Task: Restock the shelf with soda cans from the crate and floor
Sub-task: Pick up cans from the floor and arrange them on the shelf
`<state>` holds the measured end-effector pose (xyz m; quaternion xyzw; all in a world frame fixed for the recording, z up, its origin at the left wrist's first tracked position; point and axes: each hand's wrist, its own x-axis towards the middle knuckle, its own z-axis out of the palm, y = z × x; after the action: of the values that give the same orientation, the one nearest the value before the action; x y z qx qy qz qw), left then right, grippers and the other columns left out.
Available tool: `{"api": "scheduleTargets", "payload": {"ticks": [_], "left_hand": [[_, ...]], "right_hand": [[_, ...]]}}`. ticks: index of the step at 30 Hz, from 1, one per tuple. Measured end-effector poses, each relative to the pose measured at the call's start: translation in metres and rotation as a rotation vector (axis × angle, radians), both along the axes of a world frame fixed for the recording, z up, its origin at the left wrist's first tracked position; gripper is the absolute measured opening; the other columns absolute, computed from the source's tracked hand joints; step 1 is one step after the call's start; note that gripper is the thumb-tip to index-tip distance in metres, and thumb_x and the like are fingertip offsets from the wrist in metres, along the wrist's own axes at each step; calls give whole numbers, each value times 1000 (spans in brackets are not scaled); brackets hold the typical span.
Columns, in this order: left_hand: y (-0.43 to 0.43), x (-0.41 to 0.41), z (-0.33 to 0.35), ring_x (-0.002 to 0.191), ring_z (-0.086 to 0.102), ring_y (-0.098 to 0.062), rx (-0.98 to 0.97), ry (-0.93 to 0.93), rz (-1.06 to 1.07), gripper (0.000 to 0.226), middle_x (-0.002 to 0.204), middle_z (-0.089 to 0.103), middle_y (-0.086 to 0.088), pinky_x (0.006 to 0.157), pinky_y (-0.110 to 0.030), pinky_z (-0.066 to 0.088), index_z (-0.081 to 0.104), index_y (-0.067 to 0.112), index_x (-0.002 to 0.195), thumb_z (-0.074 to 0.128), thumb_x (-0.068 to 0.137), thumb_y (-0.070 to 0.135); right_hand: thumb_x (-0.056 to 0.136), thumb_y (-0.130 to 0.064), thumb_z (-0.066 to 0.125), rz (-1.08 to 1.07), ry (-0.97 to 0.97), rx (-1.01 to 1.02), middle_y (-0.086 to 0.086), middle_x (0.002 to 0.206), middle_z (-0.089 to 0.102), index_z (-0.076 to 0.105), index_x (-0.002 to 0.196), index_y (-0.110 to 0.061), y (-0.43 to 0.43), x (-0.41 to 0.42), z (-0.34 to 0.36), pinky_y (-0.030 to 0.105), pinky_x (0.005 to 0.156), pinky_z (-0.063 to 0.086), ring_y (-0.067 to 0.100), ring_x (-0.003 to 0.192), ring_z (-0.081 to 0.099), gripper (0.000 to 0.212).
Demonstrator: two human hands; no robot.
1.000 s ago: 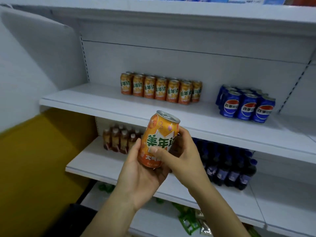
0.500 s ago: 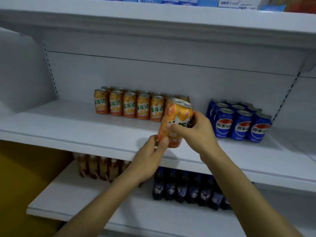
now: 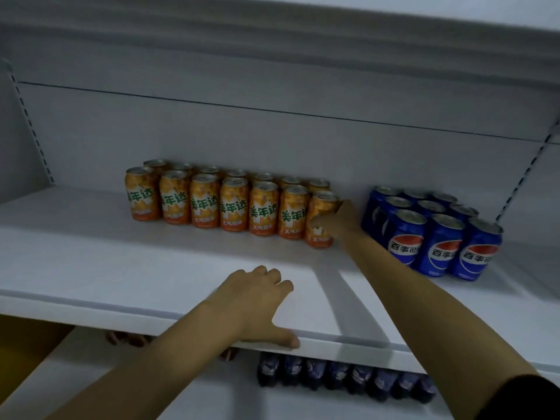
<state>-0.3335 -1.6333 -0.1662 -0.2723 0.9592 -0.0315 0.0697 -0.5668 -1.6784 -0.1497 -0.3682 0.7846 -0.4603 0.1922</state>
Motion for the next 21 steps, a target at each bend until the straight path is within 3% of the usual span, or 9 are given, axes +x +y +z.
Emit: {"api": "scheduleTargets", "payload": {"ticks": [3, 7, 11, 21], "left_hand": [[-4, -4, -4, 121, 38, -21, 37, 13, -32, 87, 137, 41, 0, 97, -41, 40, 37, 23, 139, 47, 75, 79], [-7, -8, -8, 124, 35, -21, 69, 69, -46, 86, 140, 39, 0, 96, -39, 38, 35, 23, 141, 39, 77, 81], [-7, -13, -9, 127, 31, -23, 63, 56, -73, 82, 144, 33, 0, 95, -37, 37, 29, 23, 144, 35, 82, 77], [-7, -19, -5, 128, 29, -27, 93, -6, -86, 82, 145, 29, -8, 95, -40, 37, 27, 19, 143, 38, 84, 74]], "right_hand": [[65, -18, 84, -24, 9, -47, 12, 129, 57, 45, 130, -5, -8, -9, -8, 41, 94, 50, 29, 119, 56, 77], [62, -21, 87, -27, 63, -89, 0, 124, 57, 41, 133, -9, 2, 3, -22, 30, 91, 45, 17, 115, 55, 85], [66, -26, 85, -112, 163, -92, 6, 126, 57, 41, 130, -7, 7, 10, -41, 28, 84, 44, 24, 115, 56, 80], [68, -32, 84, -113, 269, 3, 9, 124, 58, 40, 121, -9, -5, 6, -31, 37, 88, 49, 28, 112, 59, 72]]}}
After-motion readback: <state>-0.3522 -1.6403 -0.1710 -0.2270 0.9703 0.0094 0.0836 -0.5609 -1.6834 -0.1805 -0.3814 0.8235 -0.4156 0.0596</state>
